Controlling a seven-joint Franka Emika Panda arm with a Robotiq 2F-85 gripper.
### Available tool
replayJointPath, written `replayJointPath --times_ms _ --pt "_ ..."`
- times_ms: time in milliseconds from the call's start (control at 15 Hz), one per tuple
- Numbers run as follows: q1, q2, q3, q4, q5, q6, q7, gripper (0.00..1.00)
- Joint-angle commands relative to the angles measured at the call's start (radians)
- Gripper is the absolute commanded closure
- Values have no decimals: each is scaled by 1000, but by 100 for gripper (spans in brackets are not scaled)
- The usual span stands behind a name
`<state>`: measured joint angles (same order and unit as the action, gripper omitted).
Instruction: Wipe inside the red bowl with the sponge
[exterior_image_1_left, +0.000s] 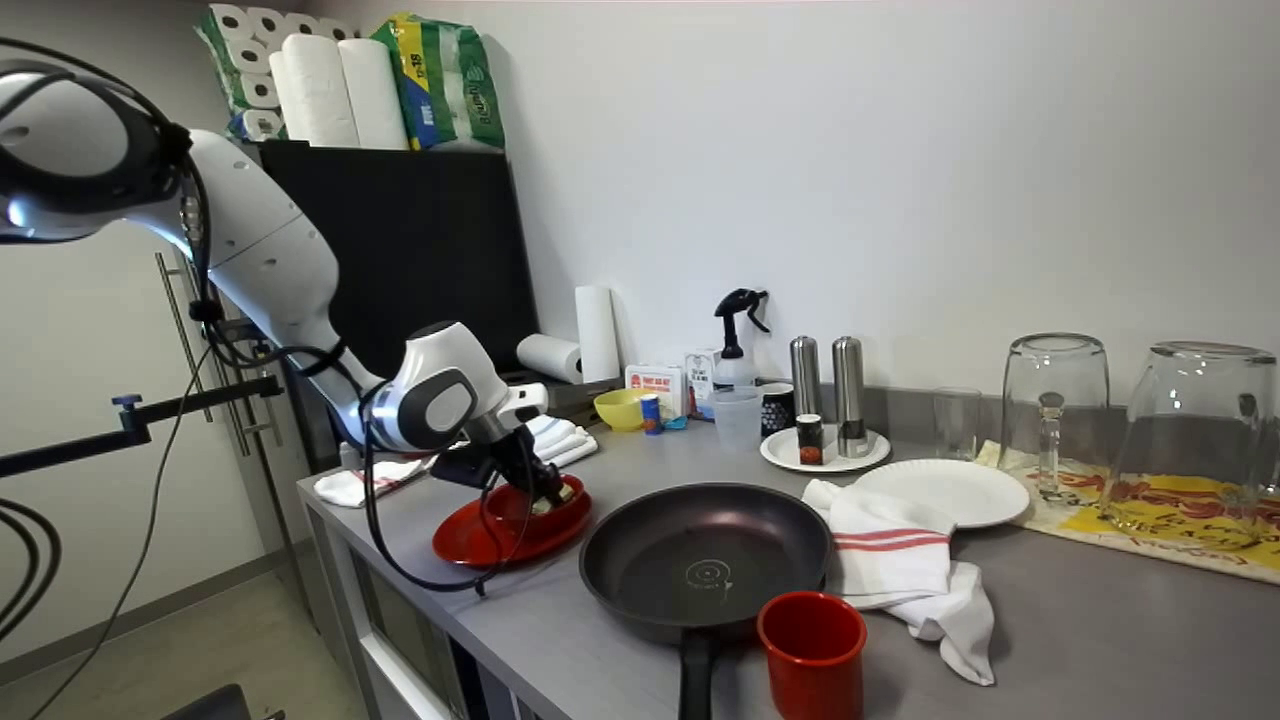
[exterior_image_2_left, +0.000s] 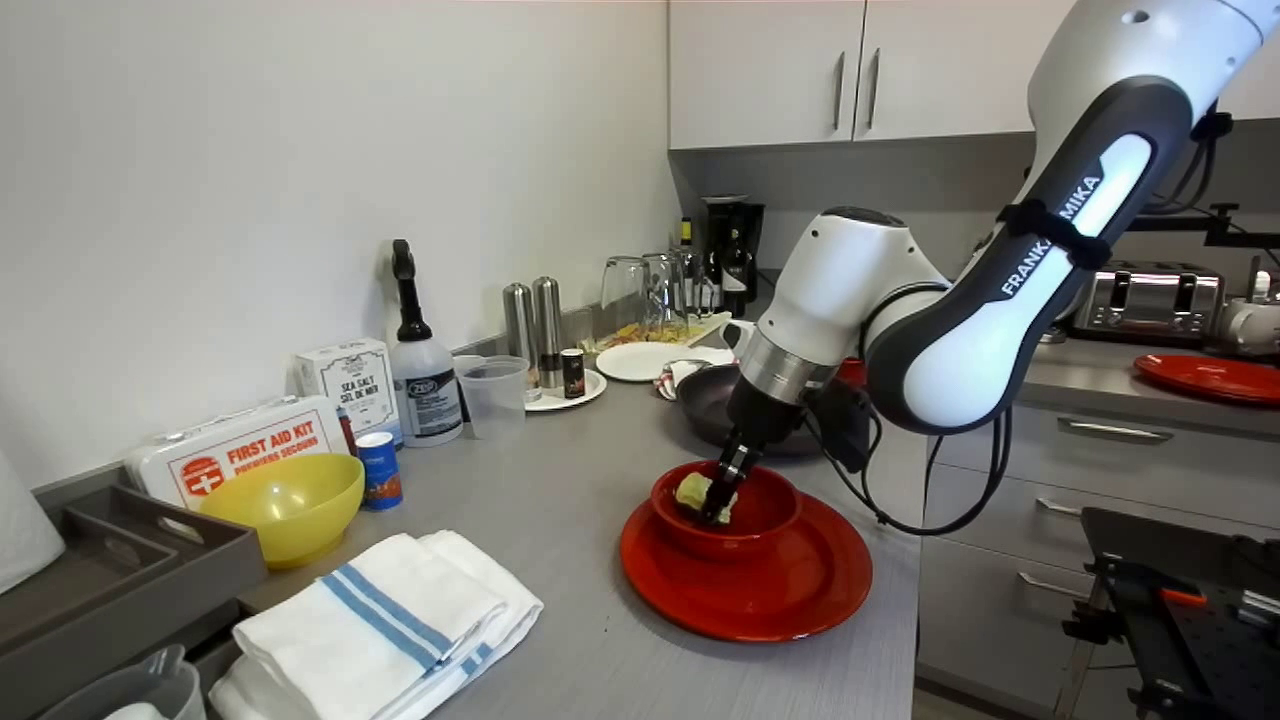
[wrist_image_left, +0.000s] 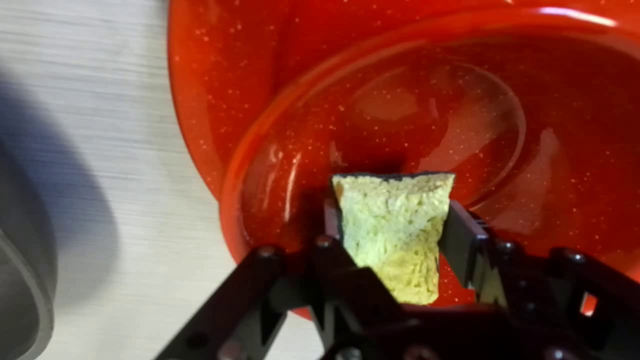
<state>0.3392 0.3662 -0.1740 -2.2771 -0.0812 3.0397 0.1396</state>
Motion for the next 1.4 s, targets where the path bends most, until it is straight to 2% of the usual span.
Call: replayJointPath --times_ms 0,200,333,400,533,1067,1200,1333 --pt "36 -13 -21 -7 -8 -2 28 75" --pt "49 -8 -28 -4 -8 -8 27 75" --pt "2 -17 28 -1 -17 -88 18 75" --pt "-38 -25 84 -3 10 -148 -8 75" --pt "-78 -23 138 1 28 -214 -21 75" --pt "-179 -36 250 42 81 -370 -47 75" --pt "-222 -34 301 63 159 -447 -106 75" --pt "-243 -31 320 85 206 -504 -137 75"
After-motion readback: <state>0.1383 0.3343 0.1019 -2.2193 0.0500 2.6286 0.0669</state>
